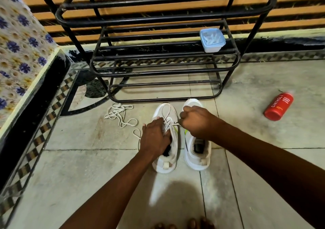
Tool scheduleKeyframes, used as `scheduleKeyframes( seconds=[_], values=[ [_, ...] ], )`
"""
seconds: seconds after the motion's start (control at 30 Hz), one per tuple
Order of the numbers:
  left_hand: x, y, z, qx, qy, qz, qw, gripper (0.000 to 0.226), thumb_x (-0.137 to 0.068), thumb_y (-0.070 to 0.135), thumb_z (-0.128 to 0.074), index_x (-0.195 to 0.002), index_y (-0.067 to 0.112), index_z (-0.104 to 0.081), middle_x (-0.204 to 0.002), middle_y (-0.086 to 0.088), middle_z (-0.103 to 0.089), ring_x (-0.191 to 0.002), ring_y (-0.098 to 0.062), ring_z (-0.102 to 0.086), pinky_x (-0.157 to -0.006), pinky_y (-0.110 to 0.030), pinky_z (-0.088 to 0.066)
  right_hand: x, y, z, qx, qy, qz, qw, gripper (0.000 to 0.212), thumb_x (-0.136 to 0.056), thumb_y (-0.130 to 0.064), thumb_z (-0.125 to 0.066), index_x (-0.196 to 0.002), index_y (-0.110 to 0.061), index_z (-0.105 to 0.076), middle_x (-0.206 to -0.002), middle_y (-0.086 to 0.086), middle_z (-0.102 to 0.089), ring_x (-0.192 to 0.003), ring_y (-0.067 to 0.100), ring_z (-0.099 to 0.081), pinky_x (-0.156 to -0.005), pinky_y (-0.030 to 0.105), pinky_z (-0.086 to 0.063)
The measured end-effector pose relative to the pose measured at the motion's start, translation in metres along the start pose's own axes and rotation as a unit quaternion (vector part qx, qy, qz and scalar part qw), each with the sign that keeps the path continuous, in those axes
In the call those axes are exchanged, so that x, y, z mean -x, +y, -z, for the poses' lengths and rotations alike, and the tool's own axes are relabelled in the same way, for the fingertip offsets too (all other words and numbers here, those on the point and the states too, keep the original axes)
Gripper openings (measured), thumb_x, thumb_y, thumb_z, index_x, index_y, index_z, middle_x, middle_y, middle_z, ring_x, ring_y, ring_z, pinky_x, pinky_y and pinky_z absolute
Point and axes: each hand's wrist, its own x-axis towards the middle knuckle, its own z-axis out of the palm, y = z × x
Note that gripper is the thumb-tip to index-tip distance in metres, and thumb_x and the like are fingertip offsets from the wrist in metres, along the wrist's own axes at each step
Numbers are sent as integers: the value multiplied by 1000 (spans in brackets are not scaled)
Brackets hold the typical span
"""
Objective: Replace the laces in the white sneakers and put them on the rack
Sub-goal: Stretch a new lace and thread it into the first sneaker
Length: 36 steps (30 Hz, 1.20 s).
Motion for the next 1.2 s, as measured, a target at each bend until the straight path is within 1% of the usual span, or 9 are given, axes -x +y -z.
scheduleKeyframes(
  seconds=[0.13,0.27,0.3,0.4,0.47,0.77,0.9,1.03,1.2],
  values=[
    [0,1,0,9,5,0,1000,63,-77,44,-38,-130,16,-57,-123,-8,-67,-119,-33,-59,-110,-58,-38,2,11,11,-181,354,-107,911,14,-79,-10,-55,-78,-14,-69,-77,-4,-59,-87,25,-56,-70,36,-34],
    [-1,-2,-2,9,20,-9,1000,44,-84,42,-47,-121,20,-59,-114,-5,-69,-112,-34,-61,-108,-58,-40,-1,-10,27,-697,356,-255,567,16,-97,-1,-58,-81,-3,-61,-67,6,-59,-69,29,-70,-61,41,-56],
    [-1,-3,-3,8,21,-12,1000,45,-87,44,-47,-124,21,-59,-116,-5,-69,-113,-34,-61,-108,-57,-40,3,-12,26,-717,329,-258,559,19,-99,0,-53,-81,-4,-57,-64,6,-52,-60,24,-65,-55,36,-53],
    [-2,-4,-5,-3,10,-11,1000,54,-95,50,-49,-141,23,-53,-136,-6,-63,-127,-33,-55,-116,-56,-32,15,-4,12,-473,230,-172,833,16,-94,-6,-48,-79,-11,-51,-68,-1,-47,-62,18,-48,-60,31,-40],
    [-2,-3,-6,-3,12,-7,1000,56,-98,52,-50,-148,26,-48,-145,-4,-57,-134,-30,-51,-122,-55,-25,18,0,6,-348,113,-126,922,10,-84,-14,-44,-80,-9,-53,-67,2,-46,-69,27,-50,-61,38,-41],
    [-1,-3,-5,-30,1,3,1000,61,-100,51,-49,-155,27,-40,-157,2,-46,-144,-23,-41,-126,-51,-12,15,-2,24,-165,4,-152,974,9,-94,-23,-57,-101,-18,-60,-106,6,-62,-101,32,-60,-70,30,-33],
    [-2,-3,-5,-38,-9,7,999,59,-99,44,-52,-154,30,-41,-161,4,-41,-146,-25,-39,-126,-53,-14,15,4,40,-344,124,-166,916,26,-81,-26,-60,-58,-23,-50,-61,-3,-56,-69,28,-57,-62,30,-35],
    [-3,1,-3,-30,-20,18,999,62,-94,35,-54,-155,28,-41,-162,3,-39,-146,-27,-38,-126,-54,-15,18,8,70,-457,209,-202,841,19,-83,-5,-70,-65,-7,-68,-63,2,-67,-64,12,-58,-59,13,-39],
    [2,3,2,-11,-11,16,1000,66,-88,40,-53,-152,26,-45,-159,1,-44,-142,-29,-44,-119,-57,-29,16,-3,73,-463,190,-180,847,19,-87,-11,-69,-69,-7,-65,-70,4,-64,-72,14,-59,-66,31,-42]
  ],
)
